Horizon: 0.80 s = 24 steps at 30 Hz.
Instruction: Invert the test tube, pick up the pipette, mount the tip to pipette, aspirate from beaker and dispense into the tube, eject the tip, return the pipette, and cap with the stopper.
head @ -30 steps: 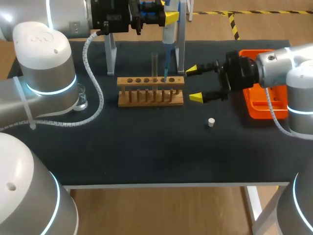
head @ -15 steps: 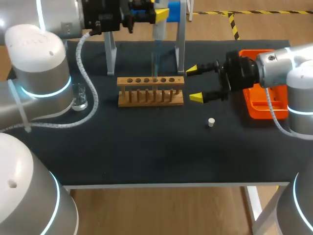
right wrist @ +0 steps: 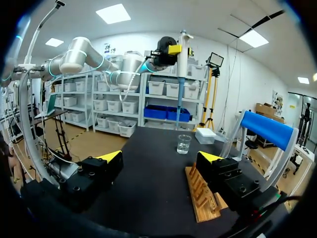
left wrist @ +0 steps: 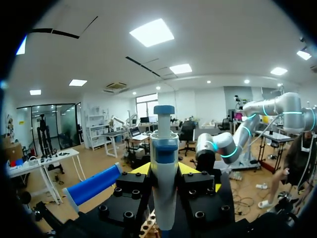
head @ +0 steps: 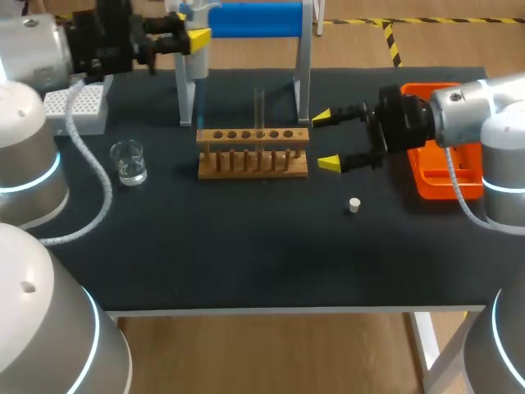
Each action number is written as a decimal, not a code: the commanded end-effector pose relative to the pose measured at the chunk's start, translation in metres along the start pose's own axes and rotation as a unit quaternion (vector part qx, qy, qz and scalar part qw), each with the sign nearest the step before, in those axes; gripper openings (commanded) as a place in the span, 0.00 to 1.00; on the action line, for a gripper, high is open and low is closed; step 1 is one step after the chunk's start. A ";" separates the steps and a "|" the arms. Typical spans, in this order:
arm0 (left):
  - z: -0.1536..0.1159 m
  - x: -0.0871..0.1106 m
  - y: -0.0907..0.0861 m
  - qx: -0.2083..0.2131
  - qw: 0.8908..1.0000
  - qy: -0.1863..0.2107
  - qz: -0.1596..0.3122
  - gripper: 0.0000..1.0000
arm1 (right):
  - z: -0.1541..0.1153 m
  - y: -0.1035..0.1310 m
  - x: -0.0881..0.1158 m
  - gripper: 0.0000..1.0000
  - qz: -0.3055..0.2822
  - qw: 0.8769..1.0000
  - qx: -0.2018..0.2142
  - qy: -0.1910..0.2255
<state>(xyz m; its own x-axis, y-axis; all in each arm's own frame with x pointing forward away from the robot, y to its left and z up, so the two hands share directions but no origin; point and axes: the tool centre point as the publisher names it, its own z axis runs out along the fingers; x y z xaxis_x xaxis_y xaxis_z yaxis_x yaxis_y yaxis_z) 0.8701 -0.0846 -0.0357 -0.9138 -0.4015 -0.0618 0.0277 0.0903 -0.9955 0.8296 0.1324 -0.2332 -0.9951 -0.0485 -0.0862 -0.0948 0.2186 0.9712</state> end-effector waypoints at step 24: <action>-0.116 -0.077 0.048 0.002 0.999 -0.048 -0.004 0.00 | -0.001 0.000 0.000 1.00 0.000 1.000 0.001 0.001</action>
<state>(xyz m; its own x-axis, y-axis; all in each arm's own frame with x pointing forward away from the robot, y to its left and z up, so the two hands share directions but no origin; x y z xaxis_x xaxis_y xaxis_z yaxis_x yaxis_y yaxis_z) 0.8859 0.0527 -0.0674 -0.8626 -0.5024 -0.0593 0.0187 0.0855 -0.9962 0.8296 0.1325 -0.2333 -0.9951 -0.0480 -0.0862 -0.0947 0.2184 0.9713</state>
